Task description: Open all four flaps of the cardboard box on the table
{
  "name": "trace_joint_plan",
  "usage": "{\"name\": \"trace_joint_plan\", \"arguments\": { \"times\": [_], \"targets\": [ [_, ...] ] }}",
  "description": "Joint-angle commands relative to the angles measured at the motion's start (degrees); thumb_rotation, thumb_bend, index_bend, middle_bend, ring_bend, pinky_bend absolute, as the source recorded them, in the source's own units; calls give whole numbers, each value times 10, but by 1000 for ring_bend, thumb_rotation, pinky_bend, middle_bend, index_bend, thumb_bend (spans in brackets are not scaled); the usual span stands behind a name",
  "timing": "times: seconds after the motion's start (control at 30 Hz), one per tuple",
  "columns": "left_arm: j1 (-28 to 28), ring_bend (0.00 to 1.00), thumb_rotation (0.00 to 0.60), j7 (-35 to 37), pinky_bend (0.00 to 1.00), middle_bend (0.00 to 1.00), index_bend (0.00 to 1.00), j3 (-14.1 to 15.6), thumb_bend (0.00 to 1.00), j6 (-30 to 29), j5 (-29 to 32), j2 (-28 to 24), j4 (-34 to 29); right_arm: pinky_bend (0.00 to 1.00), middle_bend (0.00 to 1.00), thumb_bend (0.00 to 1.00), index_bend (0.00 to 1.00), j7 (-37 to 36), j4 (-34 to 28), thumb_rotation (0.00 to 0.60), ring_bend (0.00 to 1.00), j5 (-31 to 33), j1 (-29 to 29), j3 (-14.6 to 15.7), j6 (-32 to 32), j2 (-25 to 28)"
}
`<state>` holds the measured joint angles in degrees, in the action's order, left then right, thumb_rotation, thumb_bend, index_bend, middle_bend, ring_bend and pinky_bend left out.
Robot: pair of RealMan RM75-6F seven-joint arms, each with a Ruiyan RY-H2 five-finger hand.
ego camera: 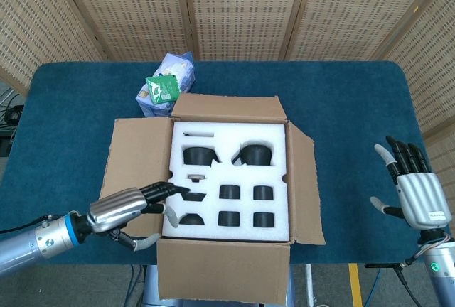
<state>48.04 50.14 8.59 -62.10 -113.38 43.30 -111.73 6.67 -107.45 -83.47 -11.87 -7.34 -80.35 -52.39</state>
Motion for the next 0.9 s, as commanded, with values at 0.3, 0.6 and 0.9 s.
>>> {"name": "trace_joint_plan", "arguments": {
  "times": [0.3,0.6,0.9],
  "targets": [
    [-187,0,502,-393,0,0,271,-53,473,-139,215,70,-9,0,6,94,86,-8,34,600,0,13,6,1,-5,-27],
    [-293,0,502,-508,0,0,263,-55,470,-247,266,126,42,0,6,105,86,3,62,600,0,15,18,4,-25,-53],
    [-358,0,505,-544,0,0,263,-51,470,-302,265,169,67,0,6,106,86,4,77,600,0,9,32,12,-41,-73]
  ]
}}
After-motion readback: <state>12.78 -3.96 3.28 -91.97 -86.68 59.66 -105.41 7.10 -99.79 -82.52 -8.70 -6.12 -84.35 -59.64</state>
